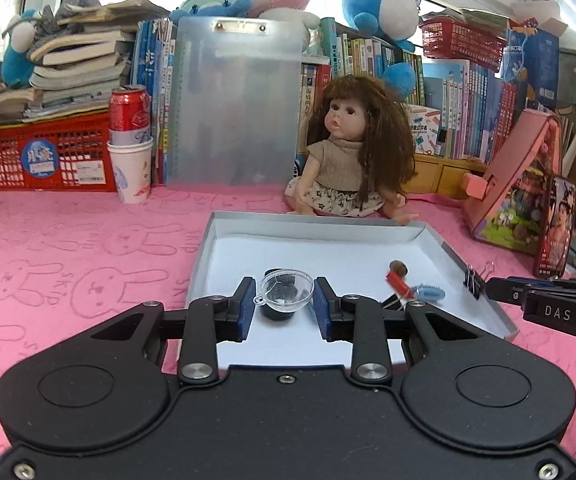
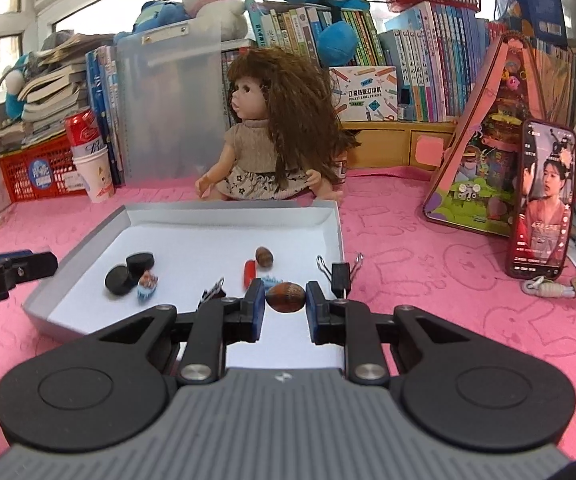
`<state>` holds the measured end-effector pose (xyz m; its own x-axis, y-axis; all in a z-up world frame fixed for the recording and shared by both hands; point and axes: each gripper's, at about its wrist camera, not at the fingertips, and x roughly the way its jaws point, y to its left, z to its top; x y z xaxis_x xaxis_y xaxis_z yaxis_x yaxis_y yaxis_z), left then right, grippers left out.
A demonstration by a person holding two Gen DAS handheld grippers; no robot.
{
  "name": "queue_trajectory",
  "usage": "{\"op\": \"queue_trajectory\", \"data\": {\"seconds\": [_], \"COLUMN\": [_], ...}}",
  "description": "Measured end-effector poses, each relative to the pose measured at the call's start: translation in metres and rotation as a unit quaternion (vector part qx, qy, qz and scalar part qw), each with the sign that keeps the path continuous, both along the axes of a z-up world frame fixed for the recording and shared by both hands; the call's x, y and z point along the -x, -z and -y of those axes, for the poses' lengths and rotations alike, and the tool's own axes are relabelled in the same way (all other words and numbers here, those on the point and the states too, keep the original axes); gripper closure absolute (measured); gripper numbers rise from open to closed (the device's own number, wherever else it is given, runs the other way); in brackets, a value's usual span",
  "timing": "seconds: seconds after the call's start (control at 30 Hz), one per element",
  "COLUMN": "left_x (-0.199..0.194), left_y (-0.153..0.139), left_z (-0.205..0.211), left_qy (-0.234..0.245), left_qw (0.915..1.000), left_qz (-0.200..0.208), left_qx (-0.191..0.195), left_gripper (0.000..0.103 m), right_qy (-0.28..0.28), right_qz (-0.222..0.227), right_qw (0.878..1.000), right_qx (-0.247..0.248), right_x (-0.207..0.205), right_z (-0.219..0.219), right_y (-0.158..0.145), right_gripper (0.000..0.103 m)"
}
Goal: Organize rigid objects
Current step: 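Carry the clear dome in the left tool and acorn in the right tool over the tray, then open the left tool releasing the dome while the right tool releases the acorn into the tray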
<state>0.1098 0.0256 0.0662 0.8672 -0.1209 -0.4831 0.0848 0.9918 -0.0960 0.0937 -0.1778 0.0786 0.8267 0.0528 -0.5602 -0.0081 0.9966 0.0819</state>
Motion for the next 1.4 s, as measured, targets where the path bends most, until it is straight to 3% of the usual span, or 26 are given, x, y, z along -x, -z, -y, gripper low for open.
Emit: {"op": "queue_trajectory", "data": {"seconds": [0.33,0.83,1.4], "left_x": [-0.042,-0.083,-0.092], "left_y": [0.008,0.037,0.052], "left_z": [0.003,0.006,0.011], "left_qy": [-0.006,-0.031,-0.037], "left_qw": [0.9997,0.9981,0.9974], "left_qz": [-0.023,-0.053,-0.061], "left_qx": [0.004,-0.002,-0.011], "left_gripper": [0.074,0.074,0.073], "right_qy": [0.0,-0.021,-0.024], "right_qz": [-0.018,-0.057,-0.073], "right_qw": [1.0,0.994,0.993], "right_qx": [-0.012,-0.095,-0.094], "right_x": [-0.032,-0.082,-0.095], "right_z": [-0.002,-0.011,-0.021], "right_y": [0.002,0.024,0.042], "right_gripper": [0.077,0.077,0.077]}}
